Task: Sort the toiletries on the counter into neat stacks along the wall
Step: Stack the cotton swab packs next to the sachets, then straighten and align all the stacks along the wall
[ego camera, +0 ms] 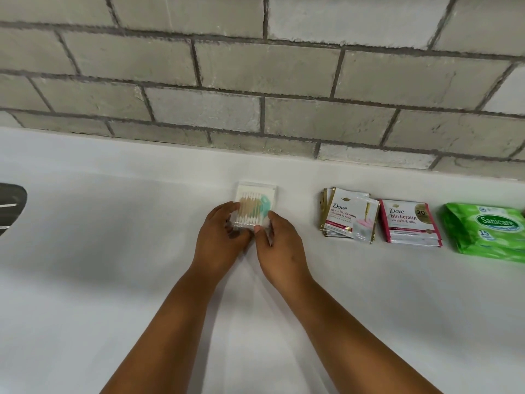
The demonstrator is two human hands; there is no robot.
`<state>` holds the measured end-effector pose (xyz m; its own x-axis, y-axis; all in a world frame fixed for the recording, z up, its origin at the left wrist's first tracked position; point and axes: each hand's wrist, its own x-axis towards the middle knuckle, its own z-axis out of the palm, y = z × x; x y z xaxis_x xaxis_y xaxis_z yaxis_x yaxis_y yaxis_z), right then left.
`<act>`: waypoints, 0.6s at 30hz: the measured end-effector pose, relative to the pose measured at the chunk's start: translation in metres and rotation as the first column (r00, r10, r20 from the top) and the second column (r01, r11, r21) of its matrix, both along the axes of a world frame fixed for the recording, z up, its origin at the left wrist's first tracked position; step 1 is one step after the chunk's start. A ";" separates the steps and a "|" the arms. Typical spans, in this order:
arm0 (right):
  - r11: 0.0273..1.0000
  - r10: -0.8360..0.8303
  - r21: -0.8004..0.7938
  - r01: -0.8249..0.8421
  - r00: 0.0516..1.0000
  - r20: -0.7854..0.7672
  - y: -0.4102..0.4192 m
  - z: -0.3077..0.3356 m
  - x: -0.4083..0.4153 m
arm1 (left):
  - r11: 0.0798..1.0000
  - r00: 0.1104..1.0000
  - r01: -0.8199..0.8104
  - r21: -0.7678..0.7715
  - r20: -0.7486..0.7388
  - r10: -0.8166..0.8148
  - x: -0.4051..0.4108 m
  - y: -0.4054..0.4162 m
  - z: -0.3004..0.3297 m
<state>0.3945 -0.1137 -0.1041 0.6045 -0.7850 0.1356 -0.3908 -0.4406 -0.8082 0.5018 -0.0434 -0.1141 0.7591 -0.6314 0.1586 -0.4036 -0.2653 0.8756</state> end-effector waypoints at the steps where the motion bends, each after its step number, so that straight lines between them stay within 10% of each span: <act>1: 1.000 0.009 0.005 -0.008 1.000 -0.006 0.002 0.001 0.002 | 1.000 1.000 -0.003 -0.003 -0.002 0.003 0.002 0.002 0.000; 18: 0.999 0.028 0.041 -0.028 1.000 -0.010 0.000 0.010 0.005 | 0.998 0.995 -0.037 0.053 0.091 0.032 0.019 0.017 -0.005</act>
